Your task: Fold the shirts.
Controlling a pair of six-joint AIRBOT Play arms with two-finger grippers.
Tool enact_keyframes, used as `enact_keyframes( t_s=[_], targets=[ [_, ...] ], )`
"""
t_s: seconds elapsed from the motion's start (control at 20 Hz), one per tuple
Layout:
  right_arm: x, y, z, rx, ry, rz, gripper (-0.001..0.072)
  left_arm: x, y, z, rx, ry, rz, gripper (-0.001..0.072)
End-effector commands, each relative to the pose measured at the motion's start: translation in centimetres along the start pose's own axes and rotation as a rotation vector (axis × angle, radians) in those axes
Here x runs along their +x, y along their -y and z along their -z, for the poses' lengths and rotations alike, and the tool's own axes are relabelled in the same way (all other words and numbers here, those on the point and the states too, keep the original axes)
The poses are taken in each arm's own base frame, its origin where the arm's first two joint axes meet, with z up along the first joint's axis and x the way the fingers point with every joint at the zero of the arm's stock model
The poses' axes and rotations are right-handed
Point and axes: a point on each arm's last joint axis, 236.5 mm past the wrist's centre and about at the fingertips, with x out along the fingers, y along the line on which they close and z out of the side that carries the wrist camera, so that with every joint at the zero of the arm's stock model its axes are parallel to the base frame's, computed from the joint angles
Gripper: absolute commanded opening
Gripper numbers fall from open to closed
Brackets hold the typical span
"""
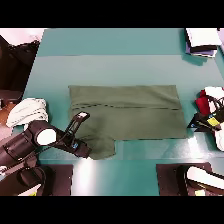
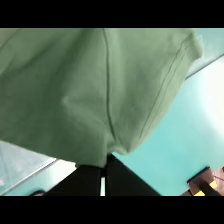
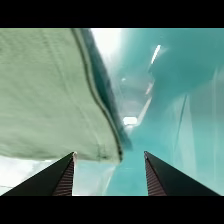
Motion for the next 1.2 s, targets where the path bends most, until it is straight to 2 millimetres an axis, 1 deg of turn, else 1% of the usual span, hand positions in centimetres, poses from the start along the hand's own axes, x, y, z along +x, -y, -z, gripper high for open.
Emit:
enact_keyframes(
  t_s=[0.0, 0.1, 0.35, 0.5, 0.55, 0.6, 0.8, 0.95, 1.05, 1.1, 1.15],
  targets=[
    [1.1, 0.4, 0.0, 0.011, -0.045, -0.005, 0.0482, -0.1, 0.2, -0.8, -0.002, 0.033, 0.006, 0.0025],
    [1.4, 0.1, -0.2, -0.004, -0.048, 0.002, 0.0482, -0.1, 0.2, -0.9, -0.004, 0.040, 0.007, 0.0025],
    [2.0, -1.5, -0.8, -0.079, -0.040, 0.034, 0.0481, -0.1, 0.2, -0.9, -0.026, 0.039, 0.009, 0.0025],
    [2.0, -1.5, -0.7, -0.074, -0.042, 0.040, 0.0471, -0.1, 0.3, -0.9, -0.027, 0.037, 0.011, 0.0025],
    [2.0, -1.5, -0.6, -0.074, -0.049, 0.038, 0.0471, -0.1, 0.3, -0.8, -0.027, 0.036, 0.011, 0.0025],
    [2.0, -1.6, -0.4, -0.073, -0.059, 0.036, 0.0452, -0.1, 0.3, -0.8, -0.027, 0.035, 0.012, 0.0025],
    [1.9, -2.0, 1.0, -0.071, -0.115, 0.017, 0.0453, -0.1, 0.8, -0.8, -0.036, 0.032, 0.030, 0.0025],
    [1.9, -2.2, 1.1, -0.071, -0.118, 0.008, 0.0453, -0.1, 0.8, -0.8, -0.036, 0.035, 0.031, 0.0025],
    [2.1, -3.9, 0.6, -0.071, -0.097, -0.055, 0.0452, -0.1, 0.7, -0.9, -0.035, 0.037, 0.029, 0.0025],
    [2.6, -4.4, 0.7, -0.079, -0.097, -0.063, 0.0452, -0.1, 0.7, -1.1, -0.035, 0.044, 0.030, 0.0025],
    [3.4, -4.5, 1.0, -0.091, -0.108, -0.050, 0.0452, -0.1, 0.7, -1.2, -0.035, 0.049, 0.030, 0.0025]
  ],
)
